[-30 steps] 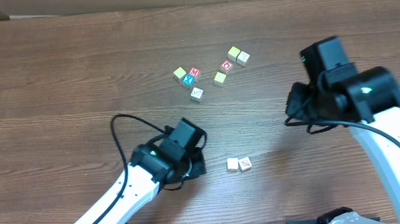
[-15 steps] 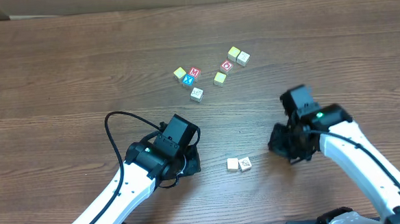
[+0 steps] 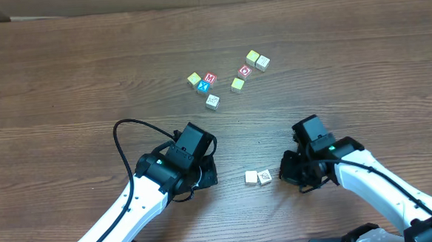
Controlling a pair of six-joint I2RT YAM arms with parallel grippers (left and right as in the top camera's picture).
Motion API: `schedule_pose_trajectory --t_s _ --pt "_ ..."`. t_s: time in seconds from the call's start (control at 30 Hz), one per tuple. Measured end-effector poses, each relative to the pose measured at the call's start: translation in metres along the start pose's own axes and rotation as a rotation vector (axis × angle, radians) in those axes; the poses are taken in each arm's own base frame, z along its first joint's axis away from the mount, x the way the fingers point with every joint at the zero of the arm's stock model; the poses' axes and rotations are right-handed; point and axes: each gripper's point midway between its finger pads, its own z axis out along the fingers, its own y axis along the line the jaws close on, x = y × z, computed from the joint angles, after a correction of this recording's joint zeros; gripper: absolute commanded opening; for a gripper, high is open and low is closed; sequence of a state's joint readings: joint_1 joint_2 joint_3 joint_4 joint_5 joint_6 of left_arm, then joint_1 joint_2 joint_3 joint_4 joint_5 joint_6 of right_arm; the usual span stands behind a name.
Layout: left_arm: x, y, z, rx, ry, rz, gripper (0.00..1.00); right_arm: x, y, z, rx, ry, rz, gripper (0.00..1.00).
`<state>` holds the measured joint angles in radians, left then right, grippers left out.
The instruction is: Flip 3 blocks
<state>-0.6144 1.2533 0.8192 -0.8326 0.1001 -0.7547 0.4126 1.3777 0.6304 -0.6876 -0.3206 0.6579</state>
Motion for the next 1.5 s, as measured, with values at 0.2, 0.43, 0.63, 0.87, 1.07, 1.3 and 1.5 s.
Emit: schedule_pose_trajectory --t_s 0.2,0.43,0.63,0.87,1.07,1.3,1.5 --pt "0.001 -0.001 0.000 0.005 0.006 -0.001 0.07 0.004 0.016 0.004 -0.040 -0.004 -0.011 0.04" --pt "0.002 -0.002 0.000 0.013 0.014 0.000 0.06 0.005 0.023 0.013 -0.033 -0.013 0.003 0.04" --pt "0.004 -0.001 0.000 0.010 0.019 0.000 0.06 0.002 0.014 0.028 0.012 0.001 0.039 0.04" --pt "0.003 -0.002 0.000 0.011 0.018 0.017 0.06 -0.005 0.010 0.027 0.021 -0.021 0.065 0.04" --pt "-0.002 -0.007 0.000 0.034 -0.003 0.069 0.04 -0.011 0.006 0.022 0.031 -0.043 0.045 0.04" --pt "-0.025 -0.030 0.002 0.117 -0.095 0.143 0.04 -0.019 0.023 -0.019 0.030 -0.099 -0.011 0.04" --pt "-0.039 -0.052 0.030 0.181 -0.090 0.176 0.04 -0.021 0.042 -0.079 0.013 -0.190 -0.070 0.04"
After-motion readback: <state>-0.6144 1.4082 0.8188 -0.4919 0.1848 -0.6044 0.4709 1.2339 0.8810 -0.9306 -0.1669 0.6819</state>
